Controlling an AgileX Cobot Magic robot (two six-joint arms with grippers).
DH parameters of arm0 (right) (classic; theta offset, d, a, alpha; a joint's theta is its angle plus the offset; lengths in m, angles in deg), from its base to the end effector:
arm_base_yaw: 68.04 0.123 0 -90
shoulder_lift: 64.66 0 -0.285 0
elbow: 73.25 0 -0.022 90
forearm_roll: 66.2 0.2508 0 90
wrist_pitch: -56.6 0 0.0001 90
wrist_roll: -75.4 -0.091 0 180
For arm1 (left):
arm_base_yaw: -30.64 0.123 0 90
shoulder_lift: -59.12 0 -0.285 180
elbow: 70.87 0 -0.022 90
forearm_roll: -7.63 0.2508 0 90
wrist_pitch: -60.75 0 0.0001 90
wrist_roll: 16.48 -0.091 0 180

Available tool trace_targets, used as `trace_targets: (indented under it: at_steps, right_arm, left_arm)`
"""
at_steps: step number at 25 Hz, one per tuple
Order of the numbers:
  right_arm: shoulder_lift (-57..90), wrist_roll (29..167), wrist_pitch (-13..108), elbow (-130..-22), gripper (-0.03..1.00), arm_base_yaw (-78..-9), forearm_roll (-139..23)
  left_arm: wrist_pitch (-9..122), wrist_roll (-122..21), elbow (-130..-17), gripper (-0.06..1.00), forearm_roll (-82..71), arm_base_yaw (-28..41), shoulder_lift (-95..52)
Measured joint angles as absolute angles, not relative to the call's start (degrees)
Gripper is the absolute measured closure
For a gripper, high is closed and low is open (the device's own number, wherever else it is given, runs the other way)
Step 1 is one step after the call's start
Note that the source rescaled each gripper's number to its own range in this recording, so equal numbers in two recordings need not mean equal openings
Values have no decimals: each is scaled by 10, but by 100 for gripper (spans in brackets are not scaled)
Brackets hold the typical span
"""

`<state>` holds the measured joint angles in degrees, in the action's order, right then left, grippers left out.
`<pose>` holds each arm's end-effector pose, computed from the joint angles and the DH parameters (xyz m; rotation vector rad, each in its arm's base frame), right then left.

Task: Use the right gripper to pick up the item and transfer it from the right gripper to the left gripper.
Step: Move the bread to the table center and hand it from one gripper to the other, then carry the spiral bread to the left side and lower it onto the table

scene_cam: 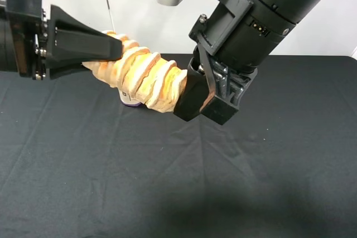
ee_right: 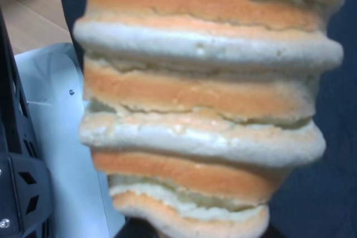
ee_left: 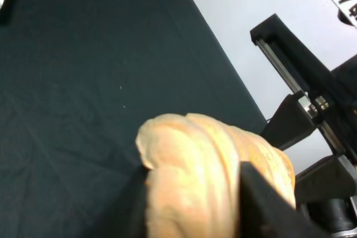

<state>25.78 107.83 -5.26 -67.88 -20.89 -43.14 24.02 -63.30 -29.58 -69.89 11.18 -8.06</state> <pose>0.1735 0.2333 0.3267 -1.6262 2.2125 0.6099 0.1706 -0.1167 0.2928 0.2585 2.1369 -1.1359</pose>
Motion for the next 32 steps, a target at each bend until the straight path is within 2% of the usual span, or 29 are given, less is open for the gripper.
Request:
trace_targets:
  at_steps: [2,7,8,9,11,13,14,19,24,32]
  right_arm:
    - [258,1078,-53,-679,97,-209,-431]
    - [258,1078,-53,-679,95,-209,-431]
    - [258,1078,-53,-679,87,-209,-431]
    - [258,1078,-53,-679,73,-209,-431]
    - [258,1077,-45,-679,28,-209,-431]
    - [258,1069,-31,-679,9,-209,-431]
    - [258,1064,-27,-679,4,-209,-431]
    - [258,1059,-25,-679,-3,-209,-431]
    - [258,1051,-66,-679,-3,-209,-432]
    - [254,961,-127,-680,-3,-209,-499]
  left_arm:
    - [240,-633,-296,85,-699,112,-81]
    - [242,-633,-296,87,-698,112,-81]
    - [242,-633,-296,88,-698,112,-81]
    - [243,-633,-296,89,-698,112,-81]
    - [246,-633,-296,89,-698,112,-81]
    - [244,-633,-296,89,-697,112,-81]
    - [244,-633,-296,89,-696,112,-81]
    - [242,-633,-296,90,-696,112,-81]
    - [242,-633,-296,91,-696,112,-81]
    - [242,-633,-296,92,-696,112,-81]
